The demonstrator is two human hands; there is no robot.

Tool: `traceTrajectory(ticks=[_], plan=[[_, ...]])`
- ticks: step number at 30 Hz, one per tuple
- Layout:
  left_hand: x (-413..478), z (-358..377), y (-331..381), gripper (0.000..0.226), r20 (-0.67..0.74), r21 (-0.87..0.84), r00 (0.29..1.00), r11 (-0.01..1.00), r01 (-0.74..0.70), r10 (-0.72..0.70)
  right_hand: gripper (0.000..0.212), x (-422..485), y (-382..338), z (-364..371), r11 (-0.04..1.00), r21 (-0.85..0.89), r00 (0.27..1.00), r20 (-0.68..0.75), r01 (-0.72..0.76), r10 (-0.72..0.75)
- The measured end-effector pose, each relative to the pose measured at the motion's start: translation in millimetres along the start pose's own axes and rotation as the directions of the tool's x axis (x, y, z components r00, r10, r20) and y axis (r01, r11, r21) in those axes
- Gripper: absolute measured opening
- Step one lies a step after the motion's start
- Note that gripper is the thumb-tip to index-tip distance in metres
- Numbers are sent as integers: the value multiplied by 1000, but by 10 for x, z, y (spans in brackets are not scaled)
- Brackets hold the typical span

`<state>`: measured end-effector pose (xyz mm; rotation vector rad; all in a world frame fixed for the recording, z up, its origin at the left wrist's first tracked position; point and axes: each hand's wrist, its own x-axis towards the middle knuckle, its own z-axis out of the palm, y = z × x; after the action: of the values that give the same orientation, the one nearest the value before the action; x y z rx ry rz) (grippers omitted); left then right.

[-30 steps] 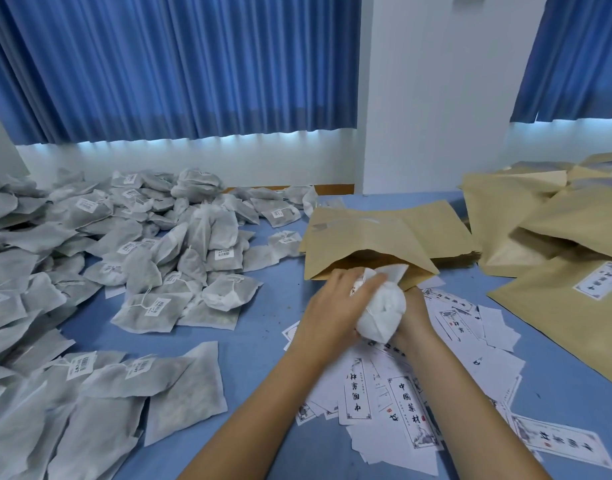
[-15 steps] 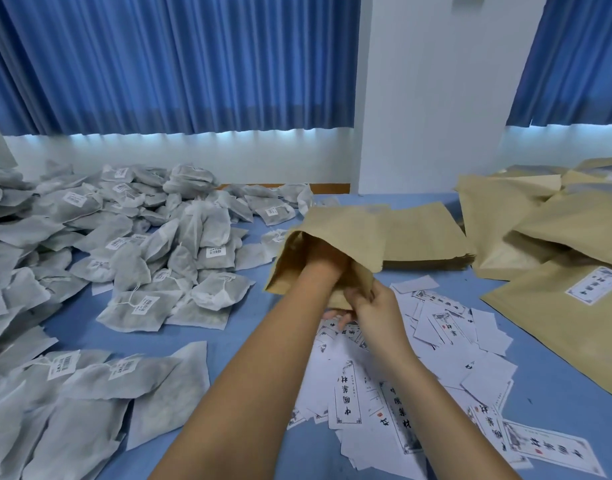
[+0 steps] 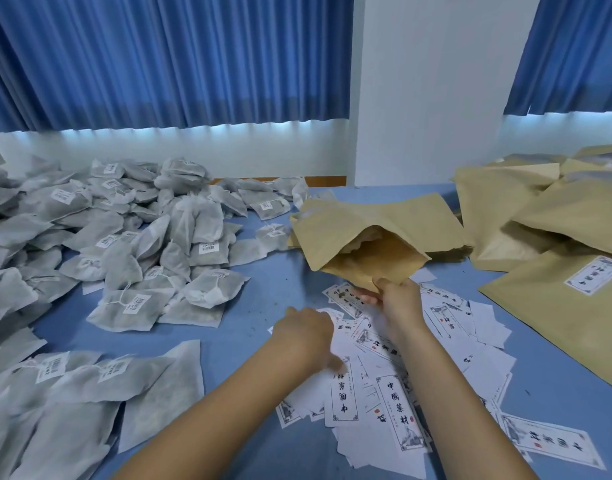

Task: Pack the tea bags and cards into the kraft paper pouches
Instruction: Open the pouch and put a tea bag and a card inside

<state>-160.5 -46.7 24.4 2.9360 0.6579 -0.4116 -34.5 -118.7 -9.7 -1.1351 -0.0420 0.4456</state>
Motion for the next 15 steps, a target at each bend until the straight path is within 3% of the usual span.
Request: traceTrajectory(ticks=[2, 4, 7, 11, 13, 15], plan=[[27, 51, -35, 62, 68, -4, 997, 1000, 28, -27, 18, -24, 6, 7, 1000, 6, 1000, 9, -23, 23], [86, 73, -27, 57, 36, -55, 999, 998, 28, -26, 16, -46, 10, 9, 999, -2, 999, 18, -33, 33], [129, 39, -33, 26, -101, -80, 993, 996, 48, -56, 16, -60, 11, -7, 999, -37, 1000, 17, -10, 10], [11, -89, -16, 12, -371, -186, 925, 982, 15, -85, 11, -79, 3, -4, 997, -80, 1000, 29, 6, -4], [-127, -199, 62, 5, -621, -264, 781, 955, -135, -61, 14, -93, -10, 14, 995, -99, 999, 36, 13, -9], [-185, -299, 213, 13, -865, -142, 502, 949, -280, 18, 26, -98, -15, 22, 978, -199, 998, 45, 61, -53]])
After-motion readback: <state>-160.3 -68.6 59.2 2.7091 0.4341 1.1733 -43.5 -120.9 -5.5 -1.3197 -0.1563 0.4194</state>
